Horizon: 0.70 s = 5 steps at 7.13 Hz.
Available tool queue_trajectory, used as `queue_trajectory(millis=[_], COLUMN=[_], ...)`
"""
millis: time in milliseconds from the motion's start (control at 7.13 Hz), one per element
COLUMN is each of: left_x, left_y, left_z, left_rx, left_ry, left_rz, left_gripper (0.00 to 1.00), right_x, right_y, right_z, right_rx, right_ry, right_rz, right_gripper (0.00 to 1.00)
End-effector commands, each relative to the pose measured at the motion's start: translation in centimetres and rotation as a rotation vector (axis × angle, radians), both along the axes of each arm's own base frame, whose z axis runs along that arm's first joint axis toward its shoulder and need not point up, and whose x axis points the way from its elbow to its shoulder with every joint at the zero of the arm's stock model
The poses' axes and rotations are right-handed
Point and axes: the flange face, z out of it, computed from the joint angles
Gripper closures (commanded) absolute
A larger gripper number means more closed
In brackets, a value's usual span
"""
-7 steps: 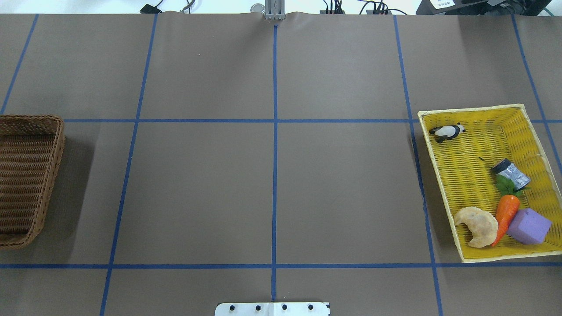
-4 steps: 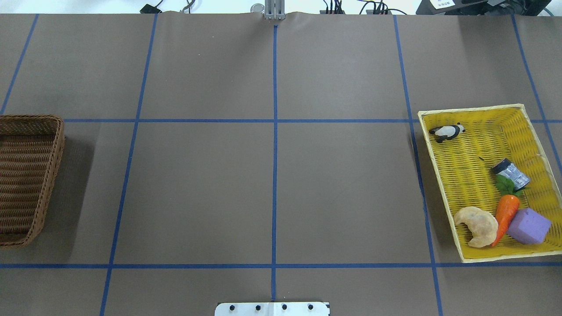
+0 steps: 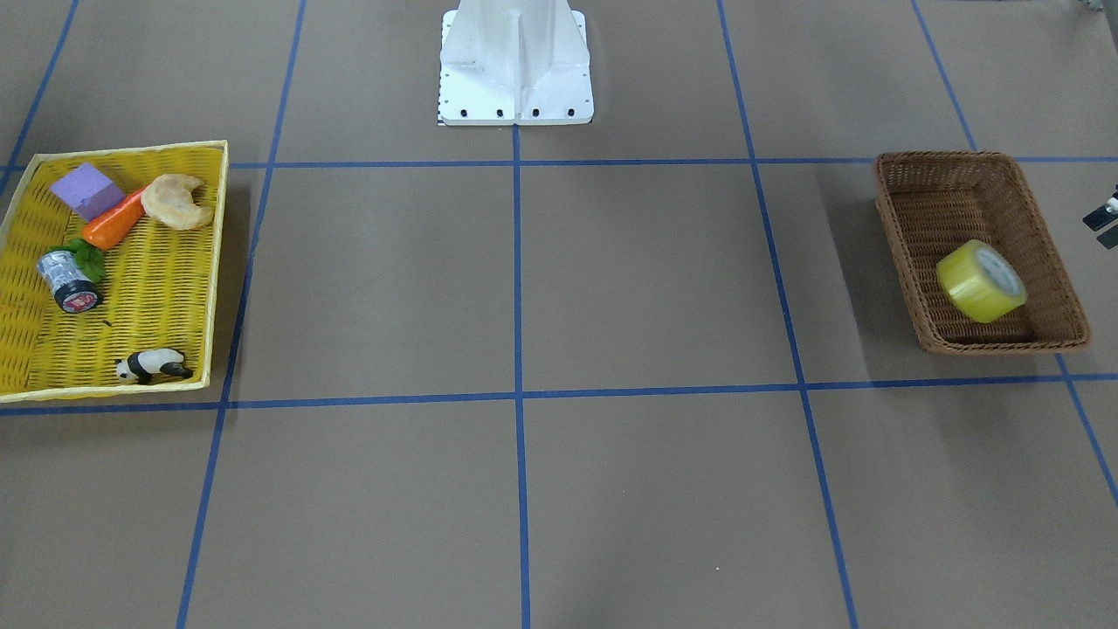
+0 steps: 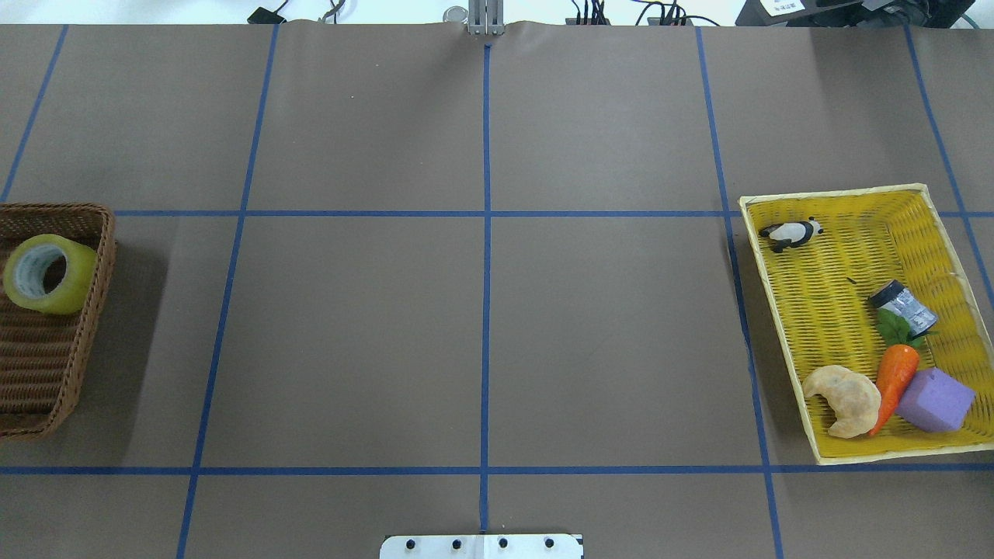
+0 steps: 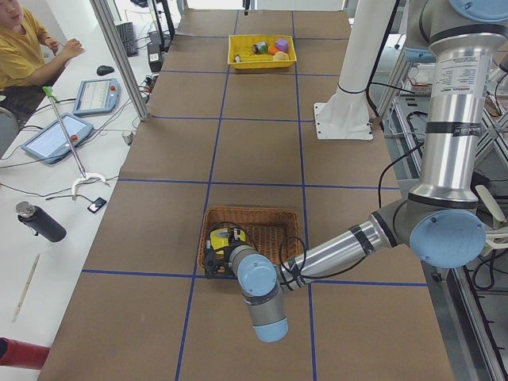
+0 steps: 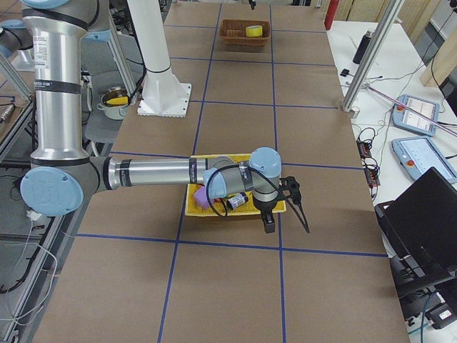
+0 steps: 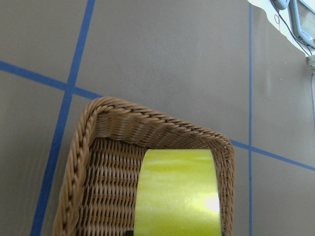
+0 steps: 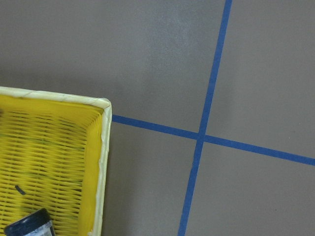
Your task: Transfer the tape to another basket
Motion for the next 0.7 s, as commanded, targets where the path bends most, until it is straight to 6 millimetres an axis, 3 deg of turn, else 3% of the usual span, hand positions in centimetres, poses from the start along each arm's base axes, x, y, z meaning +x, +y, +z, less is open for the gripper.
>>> queue_trajectory(millis=[0,280,561], left_x=[0.0,0.2,-0.3], left_y=[-0.6,-3.0,-3.6], left_z=[-0.5,-2.6,-2.9], left_rx=[0.012,0.051,0.119], left_ry=[0.001,0.006,-0.021], left_rz=[-0.001,0.005,-0.016], left_gripper=[0.01,0.01,0.01], right_x=[0.0,0.0,0.0], right_y=[-0.1,-0.1,0.0], right_z=[0.1,0.1,0.2], right_rx=[-0.003,-0.003,-0.004], right_ry=[0.000,0.000,0.001], right_rz=[0.000,0.000,0.000], right_gripper=[0.00,0.00,0.00])
